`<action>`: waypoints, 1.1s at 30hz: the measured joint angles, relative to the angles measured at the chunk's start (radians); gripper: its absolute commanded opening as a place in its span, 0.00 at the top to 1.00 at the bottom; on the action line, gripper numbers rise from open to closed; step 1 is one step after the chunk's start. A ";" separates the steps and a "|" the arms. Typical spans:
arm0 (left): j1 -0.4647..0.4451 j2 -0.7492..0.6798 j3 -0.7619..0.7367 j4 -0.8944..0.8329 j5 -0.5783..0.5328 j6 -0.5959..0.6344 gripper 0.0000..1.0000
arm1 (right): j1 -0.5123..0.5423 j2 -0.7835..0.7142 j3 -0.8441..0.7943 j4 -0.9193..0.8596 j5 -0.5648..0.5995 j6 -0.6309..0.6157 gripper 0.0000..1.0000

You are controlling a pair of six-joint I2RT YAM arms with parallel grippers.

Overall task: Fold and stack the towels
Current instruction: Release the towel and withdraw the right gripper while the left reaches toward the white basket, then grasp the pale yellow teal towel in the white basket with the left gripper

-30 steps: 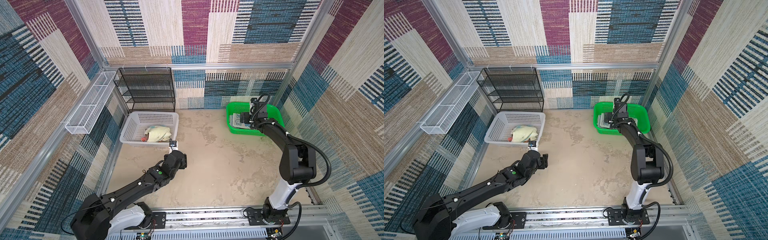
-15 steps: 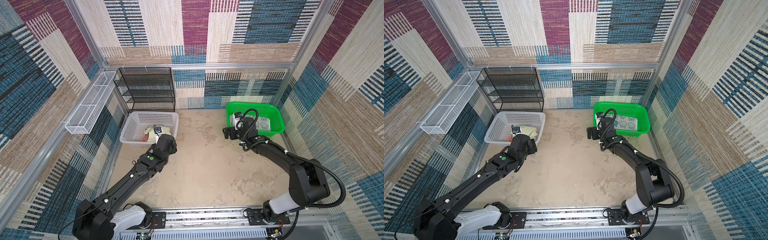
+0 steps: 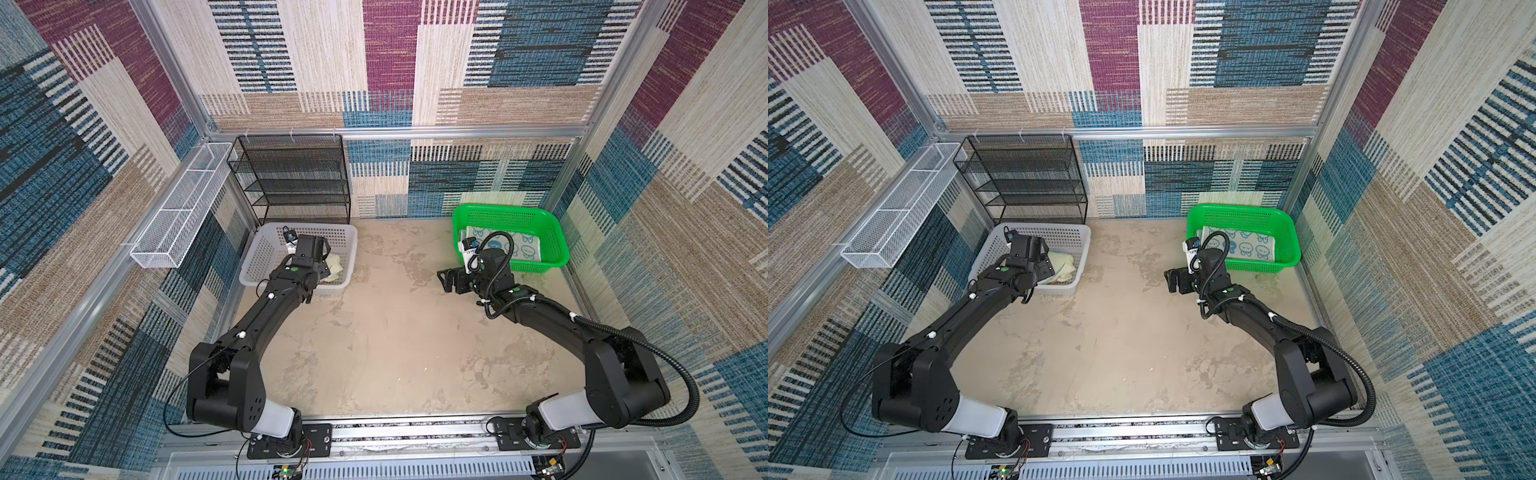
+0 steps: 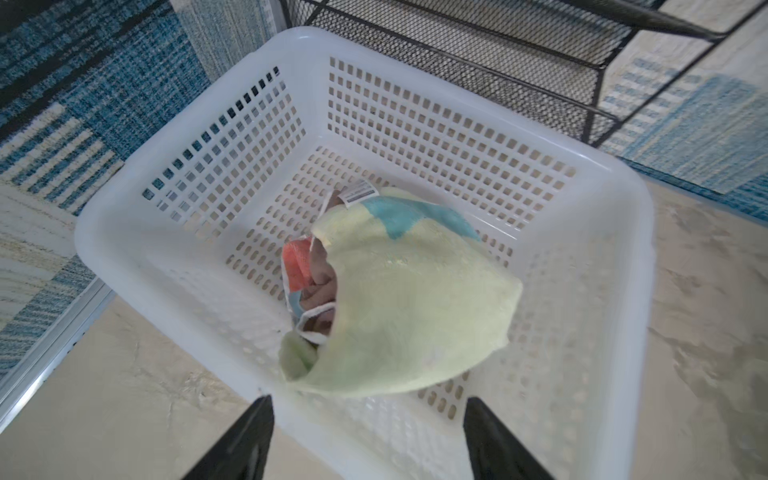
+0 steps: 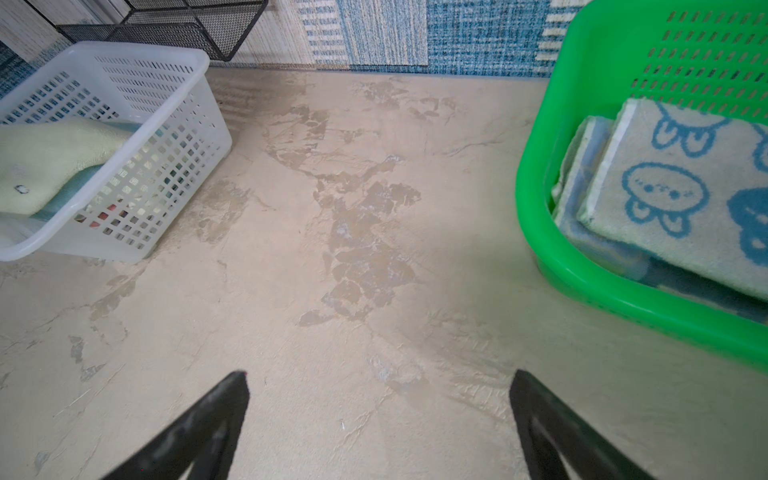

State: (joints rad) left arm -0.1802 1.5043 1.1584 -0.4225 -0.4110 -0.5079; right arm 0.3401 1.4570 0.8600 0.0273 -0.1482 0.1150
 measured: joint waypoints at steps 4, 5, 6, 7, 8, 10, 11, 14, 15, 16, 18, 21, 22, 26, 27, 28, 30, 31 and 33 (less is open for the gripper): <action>0.045 0.074 0.044 0.006 0.034 0.015 0.25 | 0.005 0.019 0.003 0.004 -0.007 0.003 0.00; 0.052 0.093 0.055 0.008 0.038 0.020 0.27 | 0.006 0.022 0.004 0.004 -0.009 0.003 0.00; 0.059 0.111 0.065 0.010 0.051 0.025 0.30 | 0.007 0.024 0.005 0.004 -0.009 0.003 0.00; 0.066 0.135 0.077 0.009 0.057 0.032 0.34 | 0.008 0.026 0.005 0.004 -0.010 0.003 0.00; 0.070 0.150 0.085 0.010 0.062 0.033 0.38 | 0.008 0.026 0.005 0.004 -0.010 0.003 0.00; 0.078 0.185 0.097 0.016 0.079 0.037 0.57 | 0.009 0.026 0.005 0.004 -0.009 0.004 0.00; 0.080 0.199 0.102 0.016 0.084 0.038 0.72 | 0.010 0.026 0.004 0.004 -0.009 0.007 0.00; 0.079 0.220 0.121 0.015 0.117 0.040 1.00 | 0.010 0.026 0.002 0.004 -0.008 0.007 0.00; 0.077 0.222 0.131 0.015 0.134 0.051 1.00 | 0.010 0.026 0.000 0.004 -0.008 0.007 0.00; 0.077 0.222 0.139 0.015 0.139 0.050 1.00 | 0.010 0.026 -0.001 0.004 -0.008 0.007 0.00; 0.077 0.215 0.158 0.016 0.160 0.051 1.00 | 0.010 0.026 -0.005 0.004 -0.008 0.007 0.00; 0.075 0.183 0.179 0.015 0.193 0.059 1.00 | 0.010 0.027 -0.005 0.005 -0.008 0.007 0.00; 0.074 0.166 0.185 0.016 0.208 0.064 1.00 | 0.010 0.027 -0.006 0.005 -0.008 0.008 0.00; 0.063 0.084 0.192 0.034 0.279 0.087 1.00 | 0.010 0.033 -0.014 0.014 -0.008 0.012 0.00; 0.057 0.061 0.192 0.042 0.303 0.092 1.00 | 0.010 0.035 -0.015 0.017 -0.009 0.014 0.00; 0.052 0.044 0.194 0.047 0.321 0.095 1.00 | 0.010 0.035 -0.016 0.021 -0.009 0.014 0.00; 0.035 0.007 0.206 0.055 0.373 0.111 1.00 | 0.010 0.038 -0.016 0.029 -0.010 0.015 0.00; 0.027 -0.007 0.212 0.059 0.392 0.116 1.00 | 0.010 0.039 -0.016 0.034 -0.011 0.019 0.00; 0.000 -0.041 0.230 0.061 0.440 0.129 1.00 | 0.010 0.039 -0.017 0.040 -0.017 0.021 0.00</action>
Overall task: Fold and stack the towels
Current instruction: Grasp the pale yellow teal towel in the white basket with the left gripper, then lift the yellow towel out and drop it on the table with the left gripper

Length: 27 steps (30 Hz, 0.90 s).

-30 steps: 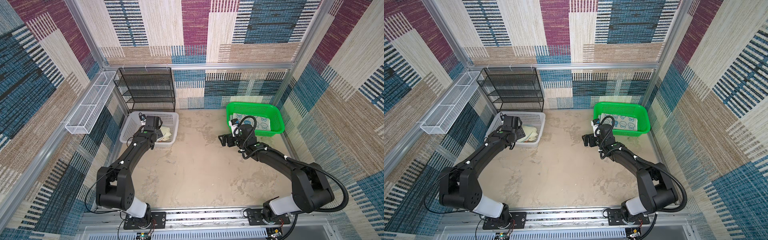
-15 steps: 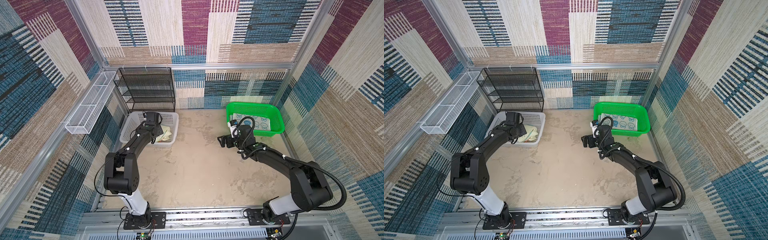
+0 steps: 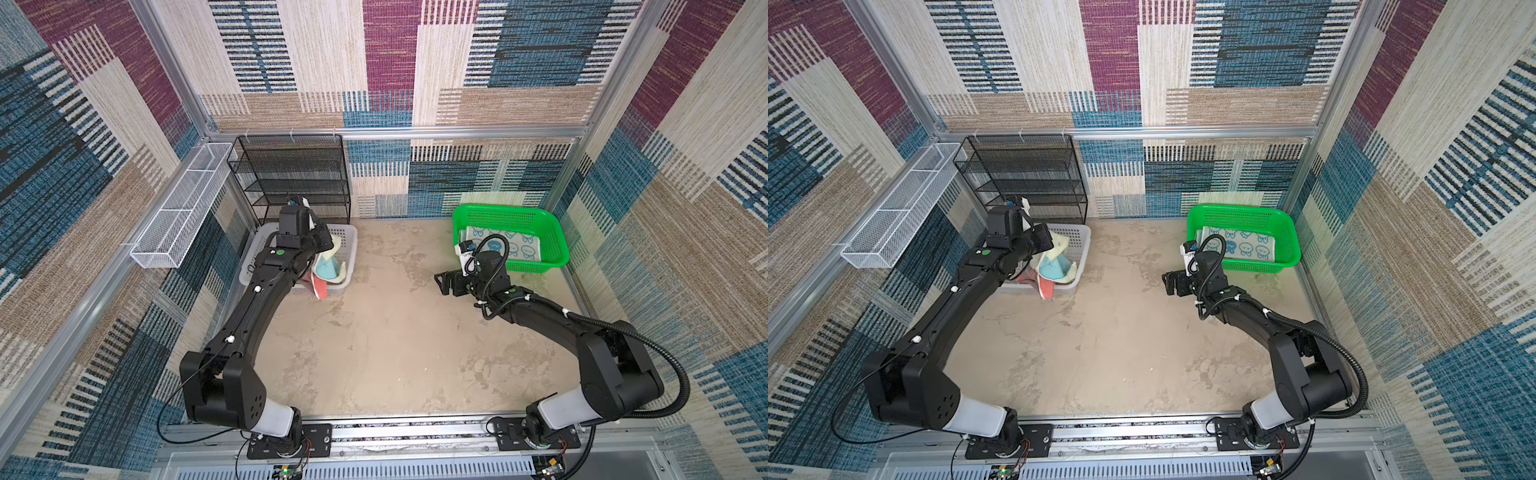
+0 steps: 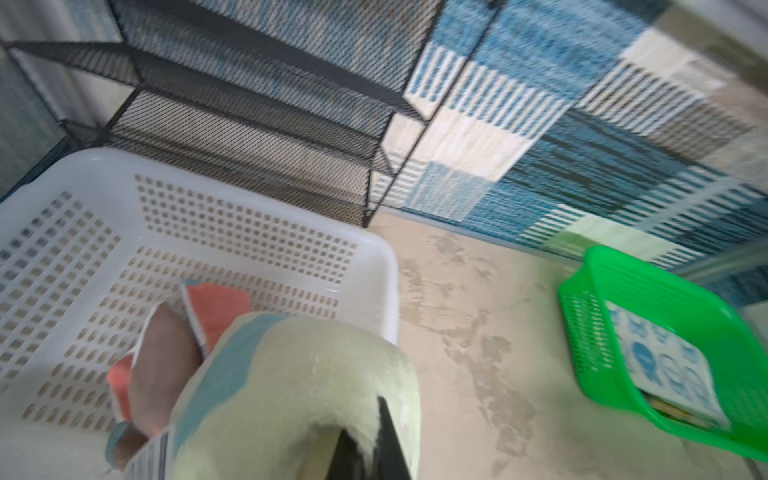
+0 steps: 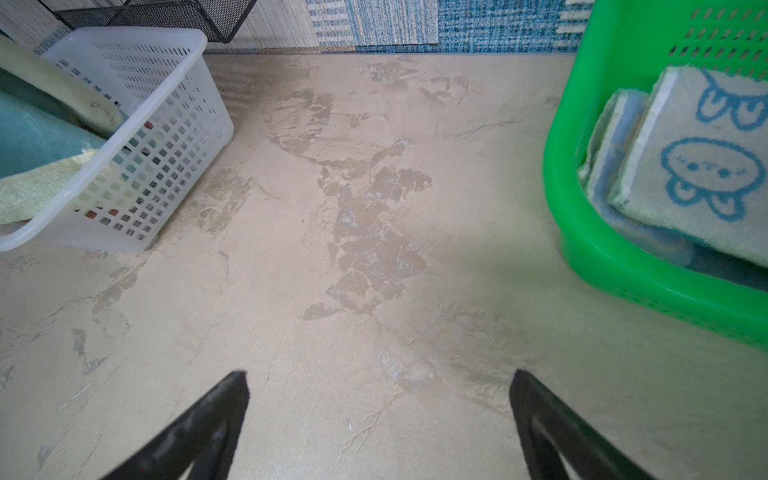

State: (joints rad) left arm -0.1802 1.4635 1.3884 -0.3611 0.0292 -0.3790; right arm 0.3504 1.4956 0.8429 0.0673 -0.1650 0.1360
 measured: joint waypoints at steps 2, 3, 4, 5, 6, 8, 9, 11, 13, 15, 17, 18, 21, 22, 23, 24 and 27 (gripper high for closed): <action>-0.035 -0.029 0.020 0.005 0.041 0.013 1.00 | 0.000 0.000 -0.001 0.005 -0.001 0.006 0.00; -0.053 -0.039 0.031 0.008 0.059 0.019 1.00 | 0.000 0.002 -0.001 0.009 -0.001 0.014 0.00; -0.074 -0.050 0.044 0.010 0.077 0.029 1.00 | 0.000 0.004 0.000 0.012 -0.001 0.019 0.00; -0.098 -0.058 0.058 0.011 0.089 0.039 1.00 | 0.000 0.007 0.002 0.016 -0.001 0.023 0.00; -0.122 -0.062 0.073 0.010 0.097 0.045 1.00 | 0.000 0.010 0.005 0.018 -0.001 0.032 0.00; -0.178 -0.063 0.111 0.004 0.111 0.066 1.00 | 0.000 0.012 0.010 0.021 -0.002 0.042 0.00; -0.208 -0.063 0.130 0.001 0.118 0.075 1.00 | 0.000 0.012 0.011 0.025 -0.004 0.047 0.00; -0.259 -0.061 0.163 -0.005 0.142 0.091 1.00 | 0.000 0.012 0.014 0.032 -0.007 0.052 0.00; -0.304 -0.051 0.193 -0.006 0.169 0.097 1.00 | 0.000 0.009 0.016 0.037 -0.006 0.061 0.00; -0.346 -0.030 0.217 -0.009 0.188 0.102 1.00 | 0.000 -0.001 0.018 0.039 0.016 0.065 0.00; -0.381 -0.007 0.233 -0.010 0.206 0.106 1.00 | 0.000 -0.013 0.023 0.039 0.040 0.071 0.00; -0.396 0.004 0.237 -0.010 0.215 0.109 1.00 | 0.000 -0.019 0.026 0.038 0.058 0.072 0.00; -0.433 0.035 0.225 -0.002 0.250 0.109 1.00 | -0.001 -0.038 0.034 0.024 0.117 0.071 0.00; -0.438 0.042 0.200 0.013 0.249 0.108 1.00 | -0.001 -0.046 0.034 0.014 0.140 0.067 0.00; -0.443 0.048 0.163 0.028 0.248 0.096 1.00 | -0.001 -0.055 0.031 0.007 0.167 0.063 0.00; -0.445 0.053 0.130 0.041 0.240 0.085 1.00 | -0.001 -0.064 0.026 0.000 0.190 0.058 0.00; -0.451 0.079 -0.009 0.073 0.201 0.009 1.00 | -0.001 -0.094 0.002 -0.027 0.262 0.042 0.00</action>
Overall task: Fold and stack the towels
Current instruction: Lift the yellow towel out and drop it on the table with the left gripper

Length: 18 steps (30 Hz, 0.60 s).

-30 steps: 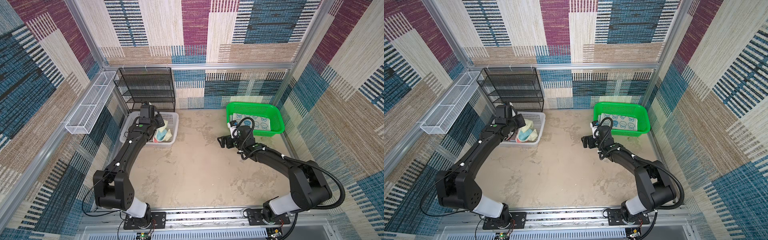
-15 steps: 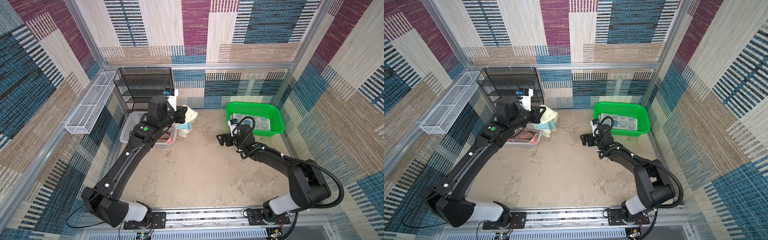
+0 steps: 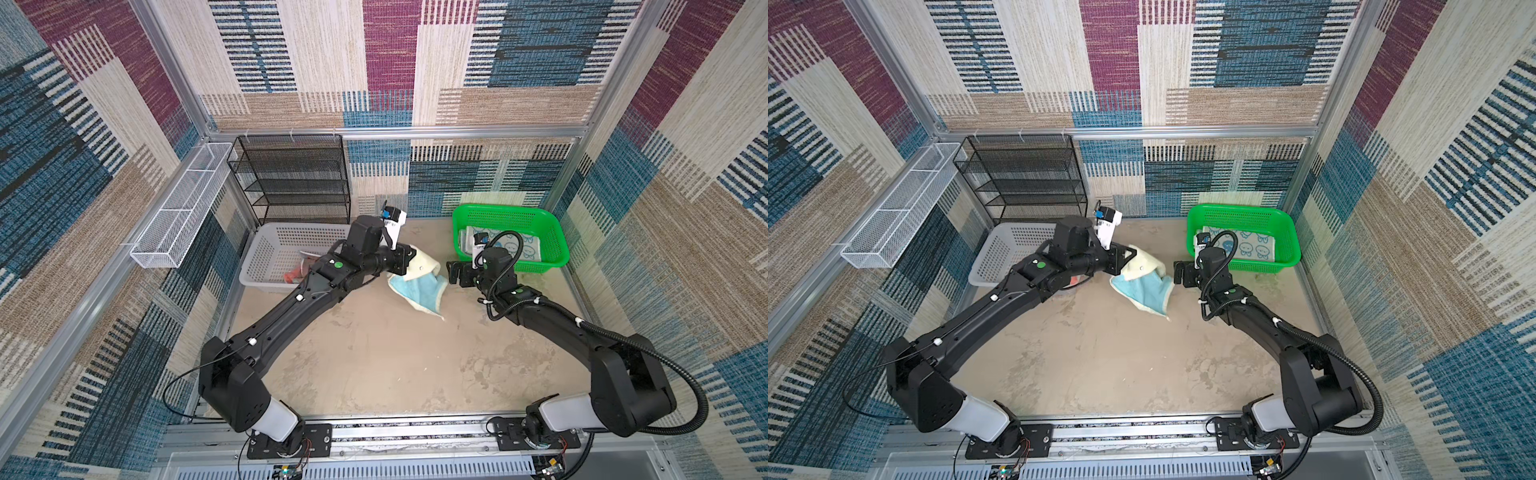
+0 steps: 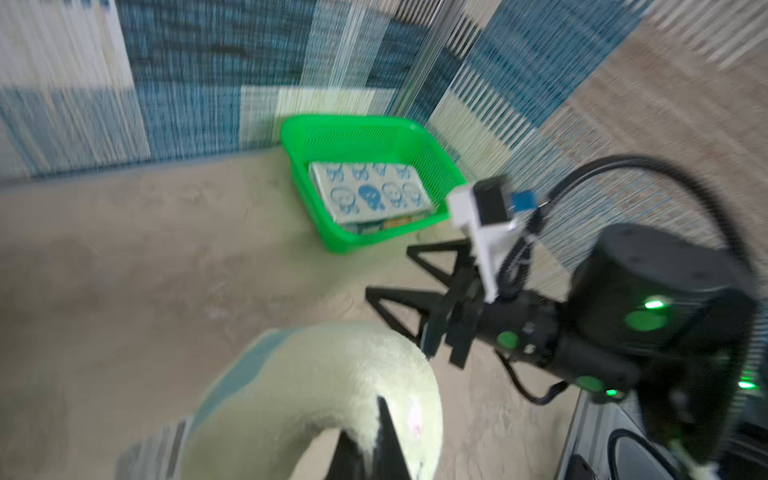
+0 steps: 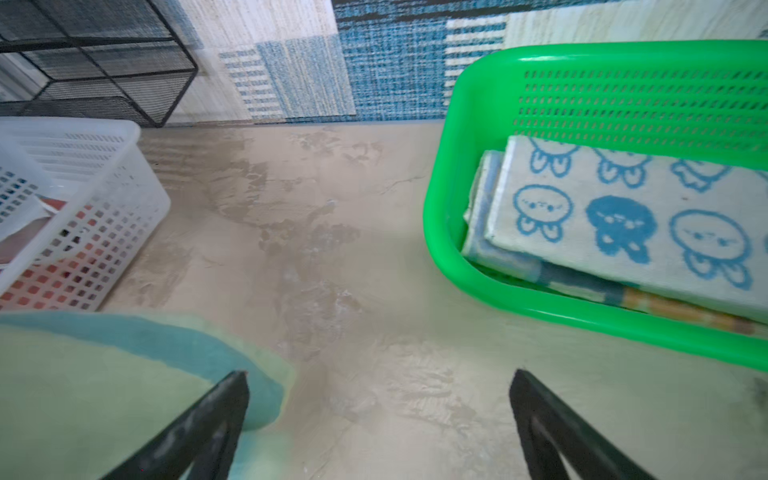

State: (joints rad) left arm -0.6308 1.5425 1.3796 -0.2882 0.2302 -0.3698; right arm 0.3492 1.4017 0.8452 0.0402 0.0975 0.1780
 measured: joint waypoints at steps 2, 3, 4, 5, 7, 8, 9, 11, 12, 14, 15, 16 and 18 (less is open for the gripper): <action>-0.002 0.018 -0.085 0.011 -0.054 -0.062 1.00 | 0.000 -0.014 -0.011 -0.014 0.029 -0.008 0.00; -0.002 0.027 -0.122 0.014 -0.082 -0.091 1.00 | 0.000 -0.022 -0.018 -0.020 0.044 -0.015 0.00; -0.002 0.037 -0.157 0.013 -0.124 -0.125 1.00 | 0.000 -0.027 -0.022 -0.024 0.050 -0.018 0.00; -0.002 0.048 -0.187 0.011 -0.165 -0.154 0.98 | 0.000 -0.032 -0.024 -0.031 0.055 -0.022 0.00; -0.001 0.064 -0.220 -0.011 -0.250 -0.195 0.73 | 0.001 -0.034 -0.029 -0.031 0.059 -0.027 0.00; -0.001 0.069 -0.227 -0.026 -0.294 -0.209 0.60 | 0.001 -0.034 -0.031 -0.032 0.059 -0.032 0.00; -0.001 0.073 -0.232 -0.034 -0.329 -0.216 0.52 | 0.001 -0.033 -0.034 -0.032 0.059 -0.037 0.00; 0.000 0.080 -0.233 -0.060 -0.403 -0.227 0.23 | 0.002 -0.025 -0.034 -0.034 0.059 -0.041 0.00; 0.000 0.081 -0.232 -0.069 -0.422 -0.227 0.03 | 0.002 -0.020 -0.034 -0.035 0.058 -0.045 0.00; -0.001 0.081 -0.229 -0.090 -0.465 -0.225 0.01 | 0.002 -0.009 -0.034 -0.038 0.045 -0.045 0.00; -0.003 0.080 -0.226 -0.096 -0.483 -0.217 0.01 | 0.002 -0.005 -0.034 -0.039 0.040 -0.045 0.00; -0.006 0.076 -0.224 -0.102 -0.497 -0.206 0.01 | 0.002 0.001 -0.033 -0.039 0.034 -0.045 0.00; -0.020 0.058 -0.222 -0.114 -0.523 -0.180 0.05 | 0.002 0.011 -0.030 -0.039 0.024 -0.045 0.00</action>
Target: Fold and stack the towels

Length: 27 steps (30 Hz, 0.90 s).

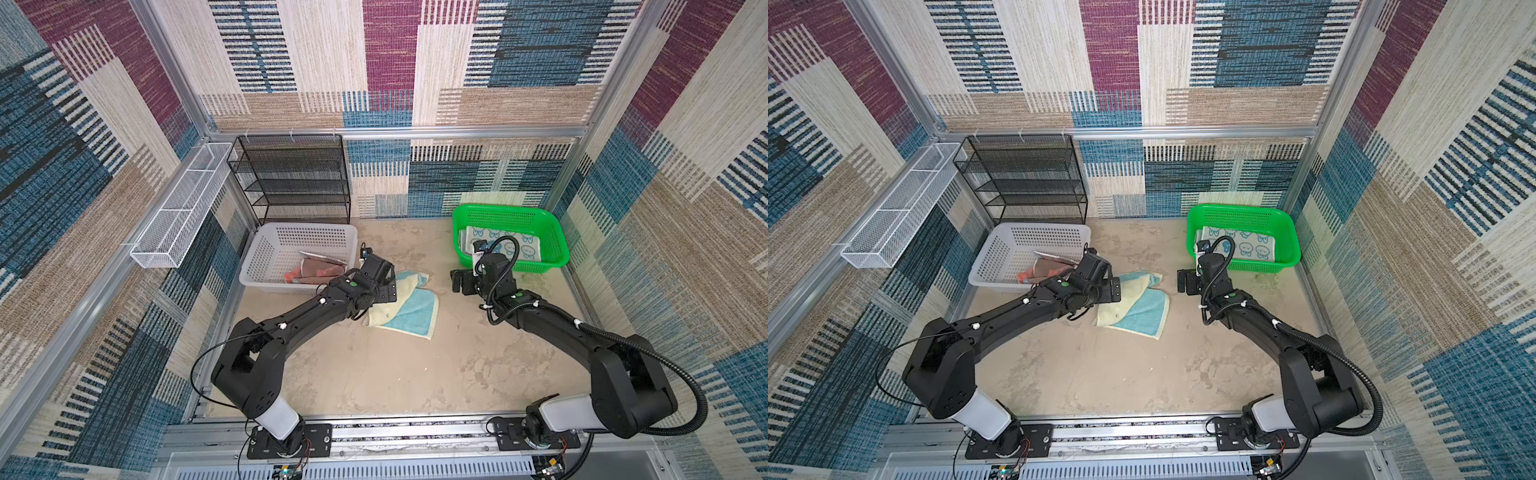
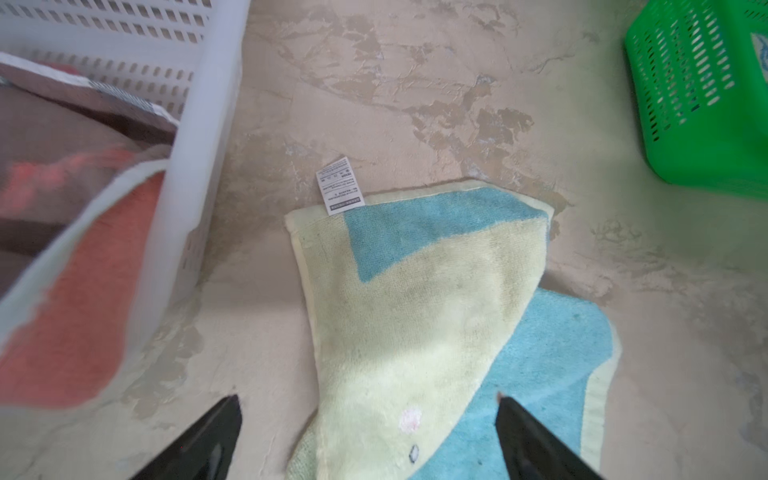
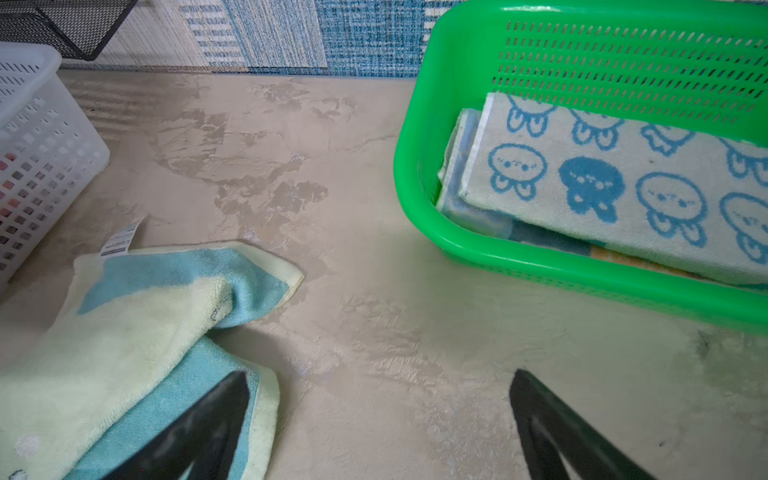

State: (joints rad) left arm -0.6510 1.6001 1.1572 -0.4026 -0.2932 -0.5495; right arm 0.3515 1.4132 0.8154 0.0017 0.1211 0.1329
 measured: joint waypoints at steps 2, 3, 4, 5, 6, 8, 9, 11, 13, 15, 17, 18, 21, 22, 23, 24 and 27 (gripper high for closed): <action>-0.023 -0.017 0.006 -0.005 -0.018 0.028 0.09 | 0.000 0.023 0.014 -0.003 -0.007 0.000 0.00; -0.037 -0.023 0.012 -0.005 -0.021 0.040 0.12 | 0.000 0.038 0.023 -0.006 -0.006 0.000 0.00; -0.056 -0.025 0.018 -0.004 -0.025 0.058 0.14 | -0.003 0.051 0.031 -0.012 -0.006 0.001 0.00; -0.077 -0.025 0.023 -0.004 -0.028 0.074 0.16 | -0.005 0.062 0.037 -0.018 -0.006 0.002 0.00; -0.097 -0.022 0.027 -0.004 -0.031 0.084 0.17 | -0.005 0.069 0.041 -0.023 -0.006 0.006 0.00; -0.154 0.003 0.042 -0.002 -0.033 0.110 0.20 | -0.012 0.076 0.044 -0.030 -0.007 0.009 0.00; -0.178 0.022 0.050 0.002 -0.032 0.121 0.21 | -0.017 0.076 0.044 -0.032 -0.006 0.010 0.00; -0.230 0.075 0.069 0.004 -0.025 0.137 0.25 | -0.035 0.074 0.046 -0.035 -0.006 0.014 0.00; -0.270 0.134 0.089 0.002 -0.015 0.153 0.30 | -0.060 0.063 0.045 -0.045 -0.007 0.016 0.00; -0.301 0.199 0.122 0.000 -0.009 0.158 0.35 | -0.100 0.036 0.036 -0.047 -0.007 0.021 0.00; -0.323 0.250 0.159 -0.012 0.000 0.159 0.35 | -0.131 0.011 0.023 -0.045 -0.008 0.024 0.00; -0.336 0.277 0.184 -0.019 0.005 0.159 0.35 | -0.146 -0.003 0.014 -0.045 -0.006 0.027 0.00; -0.372 0.338 0.252 -0.040 0.012 0.159 0.36 | -0.159 -0.023 -0.003 -0.046 -0.010 0.032 0.00; -0.383 0.359 0.276 -0.055 0.013 0.159 0.37 | -0.162 -0.025 -0.007 -0.047 -0.018 0.032 0.00; -0.391 0.378 0.295 -0.068 0.016 0.159 0.37 | -0.162 -0.026 -0.009 -0.046 -0.022 0.032 0.00; -0.394 0.394 0.309 -0.084 0.019 0.159 0.38 | -0.163 -0.027 -0.011 -0.046 -0.024 0.035 0.00; -0.394 0.420 0.327 -0.139 0.019 0.158 0.39 | -0.163 -0.027 -0.017 -0.046 -0.037 0.035 0.00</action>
State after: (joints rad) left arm -1.0454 2.0201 1.4845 -0.5415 -0.2745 -0.3916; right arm 0.1883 1.3861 0.7982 -0.0441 0.0841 0.1684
